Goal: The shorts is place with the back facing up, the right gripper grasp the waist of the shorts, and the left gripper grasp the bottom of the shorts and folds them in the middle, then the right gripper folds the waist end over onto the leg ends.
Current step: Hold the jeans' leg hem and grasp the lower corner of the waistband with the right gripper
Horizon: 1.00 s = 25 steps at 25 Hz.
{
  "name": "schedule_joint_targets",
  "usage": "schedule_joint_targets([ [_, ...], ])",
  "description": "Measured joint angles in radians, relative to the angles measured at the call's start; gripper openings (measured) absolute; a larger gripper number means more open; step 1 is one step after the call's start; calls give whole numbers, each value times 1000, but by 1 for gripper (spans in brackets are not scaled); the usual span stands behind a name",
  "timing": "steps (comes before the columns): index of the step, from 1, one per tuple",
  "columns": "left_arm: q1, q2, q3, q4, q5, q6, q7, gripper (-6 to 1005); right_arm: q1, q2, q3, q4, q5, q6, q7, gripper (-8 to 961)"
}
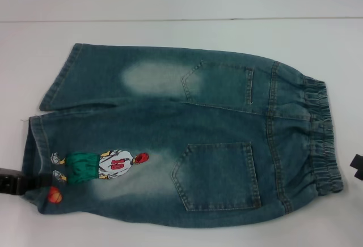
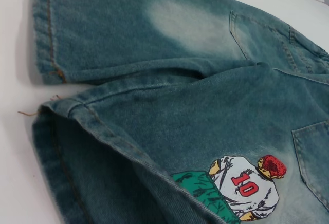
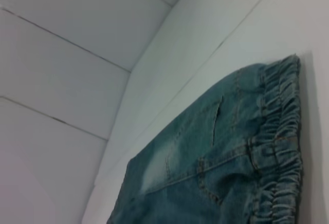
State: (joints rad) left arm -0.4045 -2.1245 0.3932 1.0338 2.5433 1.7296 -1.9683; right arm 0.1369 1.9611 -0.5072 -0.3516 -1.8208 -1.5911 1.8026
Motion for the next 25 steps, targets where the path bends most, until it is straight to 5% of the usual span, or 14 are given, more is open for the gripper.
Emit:
schedule_joint_targets([
  [25,2,0,-5,0,0,4,1,16,55,7,-8,1,-76,26,7,942],
])
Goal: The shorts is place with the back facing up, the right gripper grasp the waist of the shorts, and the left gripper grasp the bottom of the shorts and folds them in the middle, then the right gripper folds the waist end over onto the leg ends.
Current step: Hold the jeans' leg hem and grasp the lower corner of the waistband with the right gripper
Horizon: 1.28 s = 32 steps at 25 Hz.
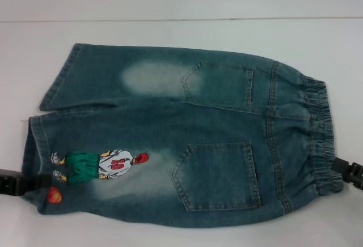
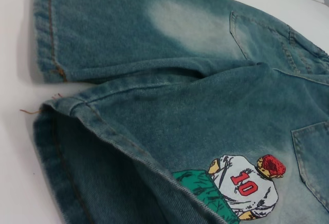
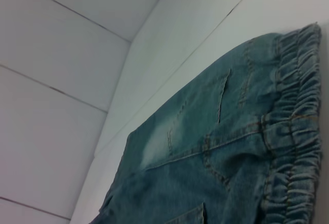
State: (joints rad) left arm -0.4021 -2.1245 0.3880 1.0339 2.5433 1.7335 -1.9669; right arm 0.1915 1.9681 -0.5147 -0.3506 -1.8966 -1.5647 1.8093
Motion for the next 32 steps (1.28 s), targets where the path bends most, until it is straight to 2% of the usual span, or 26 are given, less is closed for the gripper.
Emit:
schedule_joint_targets([
  [15,0,0,1,0,-1,0,-1,16,32,-1,-4,-2,-44,2,25,941],
  [32,-1,0,4,0,-2,6,-4,15,24,-11,-2,-7,-53,-30,57,941],
])
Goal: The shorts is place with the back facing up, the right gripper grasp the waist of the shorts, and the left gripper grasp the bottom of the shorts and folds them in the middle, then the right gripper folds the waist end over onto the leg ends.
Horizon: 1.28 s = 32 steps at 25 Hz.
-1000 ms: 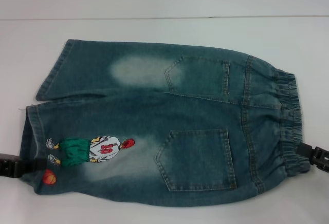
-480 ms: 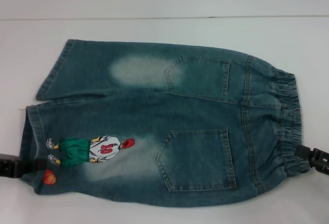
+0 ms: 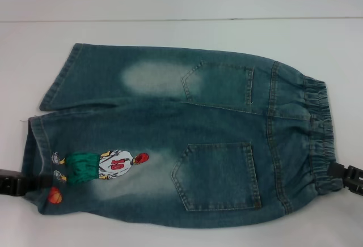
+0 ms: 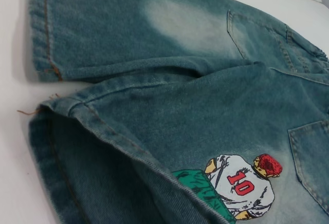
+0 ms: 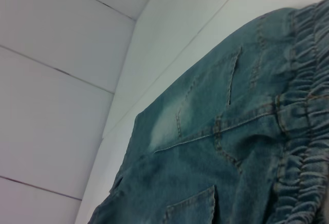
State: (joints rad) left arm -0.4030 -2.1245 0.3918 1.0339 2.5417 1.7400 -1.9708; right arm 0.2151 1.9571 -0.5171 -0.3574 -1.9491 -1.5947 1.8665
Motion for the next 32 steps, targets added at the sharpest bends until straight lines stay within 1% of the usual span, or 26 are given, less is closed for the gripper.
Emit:
schedule_joint_targets([
  [5,-2,0,0,-1,0,1,0,15,-1,-3,4,0,-1,-1,3,941],
  [16,-4,0,-1,-1,0,1,4,15,26,3,-12,0,-11,-3,-1,941],
  [21,-4,0,-3,-1,0,4,4,15,18,1,-5,-11,-12,-10,-46,850],
  [27,0,0,-4,0,-8,14,5,15,21,23,-10,-51,-23,-9,-98,740],
  [32,7,1,-3,0,-24,28,6,15,22,25,-4,-55,-25,-11,-98,536],
])
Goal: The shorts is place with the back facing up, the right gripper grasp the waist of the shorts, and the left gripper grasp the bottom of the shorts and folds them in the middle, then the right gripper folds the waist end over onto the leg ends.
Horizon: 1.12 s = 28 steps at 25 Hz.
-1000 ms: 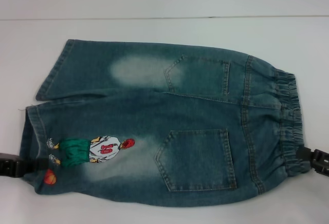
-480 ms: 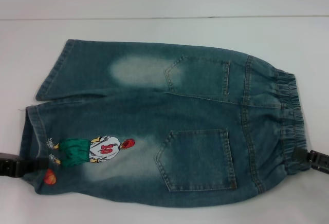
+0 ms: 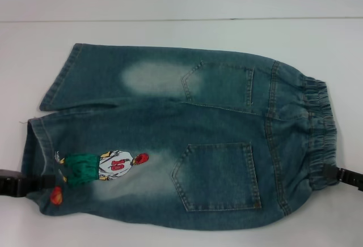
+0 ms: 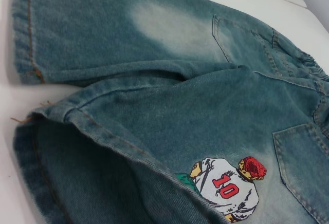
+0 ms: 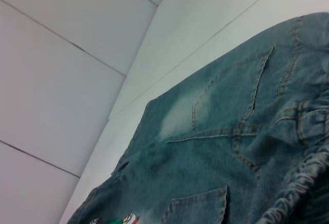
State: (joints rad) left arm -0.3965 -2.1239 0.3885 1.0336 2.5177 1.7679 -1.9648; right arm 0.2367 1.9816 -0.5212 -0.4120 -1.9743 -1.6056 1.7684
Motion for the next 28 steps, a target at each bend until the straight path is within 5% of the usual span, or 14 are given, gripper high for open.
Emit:
schedule_joint_targets([
  [3,3,2,-1,0,0,2,0,15,-9,-4,9,0,4,-7,0,282],
  [8,0,5,-2,-9,-2,4,1,15,-13,-7,41,0,4,-19,1,56],
  [17,-34,31,-10,-55,-70,-2,-15,15,13,3,228,14,9,-102,31,44],
  [28,-153,133,-210,-243,-148,-143,-28,16,98,48,418,62,76,-69,91,49],
])
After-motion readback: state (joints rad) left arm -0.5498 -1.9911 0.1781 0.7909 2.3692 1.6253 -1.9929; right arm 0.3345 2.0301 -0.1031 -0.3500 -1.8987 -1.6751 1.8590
